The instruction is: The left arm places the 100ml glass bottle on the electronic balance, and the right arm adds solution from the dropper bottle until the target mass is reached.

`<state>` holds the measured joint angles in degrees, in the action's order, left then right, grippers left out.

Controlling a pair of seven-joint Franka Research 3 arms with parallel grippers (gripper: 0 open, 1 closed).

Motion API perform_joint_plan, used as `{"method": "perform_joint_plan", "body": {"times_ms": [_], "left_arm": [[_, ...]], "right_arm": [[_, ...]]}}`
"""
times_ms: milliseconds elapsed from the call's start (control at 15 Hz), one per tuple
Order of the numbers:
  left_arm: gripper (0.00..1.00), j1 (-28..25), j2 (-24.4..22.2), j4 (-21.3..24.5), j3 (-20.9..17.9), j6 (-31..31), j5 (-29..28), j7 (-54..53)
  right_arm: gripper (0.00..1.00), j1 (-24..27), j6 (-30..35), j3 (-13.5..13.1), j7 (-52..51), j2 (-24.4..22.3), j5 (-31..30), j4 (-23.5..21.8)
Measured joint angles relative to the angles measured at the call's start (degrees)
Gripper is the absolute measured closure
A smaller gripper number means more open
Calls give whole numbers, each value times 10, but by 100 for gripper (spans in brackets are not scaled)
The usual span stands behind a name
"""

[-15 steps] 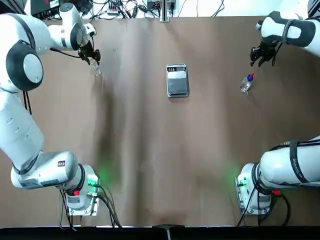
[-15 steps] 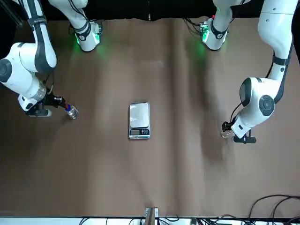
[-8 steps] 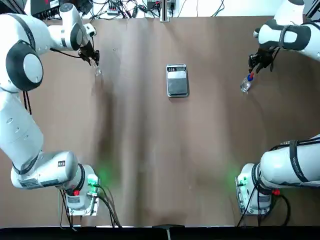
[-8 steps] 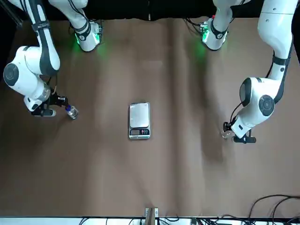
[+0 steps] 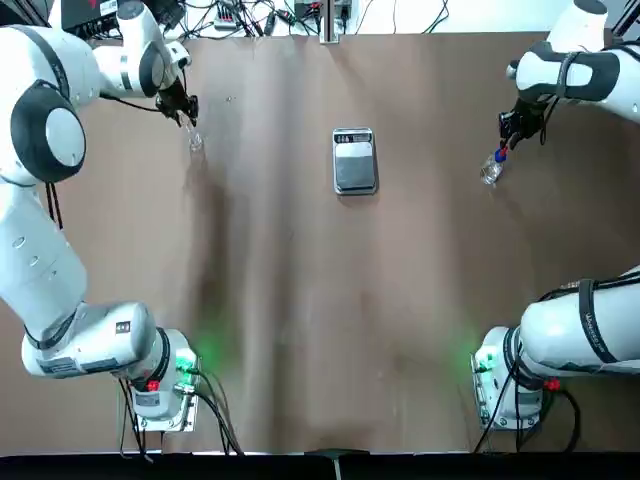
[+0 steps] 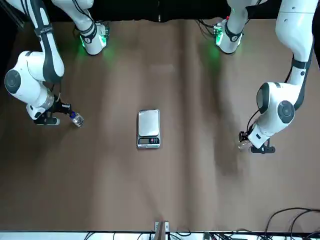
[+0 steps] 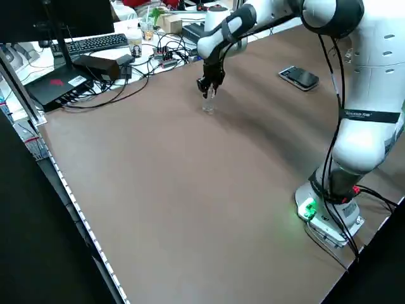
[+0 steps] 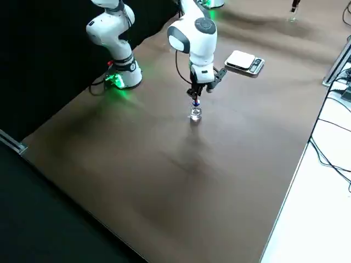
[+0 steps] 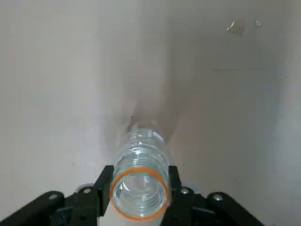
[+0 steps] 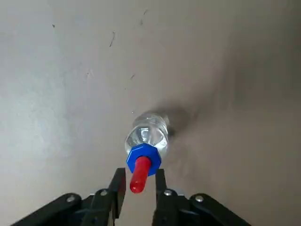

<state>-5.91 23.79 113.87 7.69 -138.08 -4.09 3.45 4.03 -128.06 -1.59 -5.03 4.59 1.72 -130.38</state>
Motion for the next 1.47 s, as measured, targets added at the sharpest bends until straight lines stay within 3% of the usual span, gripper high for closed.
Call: {"method": "perform_joint_plan", "body": {"times_ms": [133, 200, 333, 533, 667, 867, 1133, 1333, 1467], "left_arm": [[49, 0, -14, -13, 5, 31, 0, 4], [49, -2, -32, -33, 23, 84, 0, 21], [49, -2, -46, -57, 52, 128, 0, 64], [49, 7, -49, -96, 99, 177, 0, 136], [49, 36, -48, -123, 110, 197, 0, 180], [49, 106, -29, -162, 110, 204, 0, 260], [49, 192, 32, -245, 105, 225, 0, 352], [49, 275, 71, -299, 63, 232, 0, 404], [49, 330, 94, -324, 37, 232, 0, 436]], "right_arm": [[67, 0, -3, 0, 0, 2, 0, 0], [68, 0, -4, 0, 0, 4, 0, 0], [71, 0, -4, 0, 0, 5, 0, 0], [78, 0, -4, 0, 0, 6, 0, 0], [79, 0, -4, 0, 0, 6, 0, -1], [79, 0, -5, 0, 0, 7, 0, -1], [79, 0, -6, 0, 0, 9, -1, -2], [81, 0, -7, 0, -1, 9, -1, -2], [88, 0, -8, 0, -1, 9, -1, -2]]}}
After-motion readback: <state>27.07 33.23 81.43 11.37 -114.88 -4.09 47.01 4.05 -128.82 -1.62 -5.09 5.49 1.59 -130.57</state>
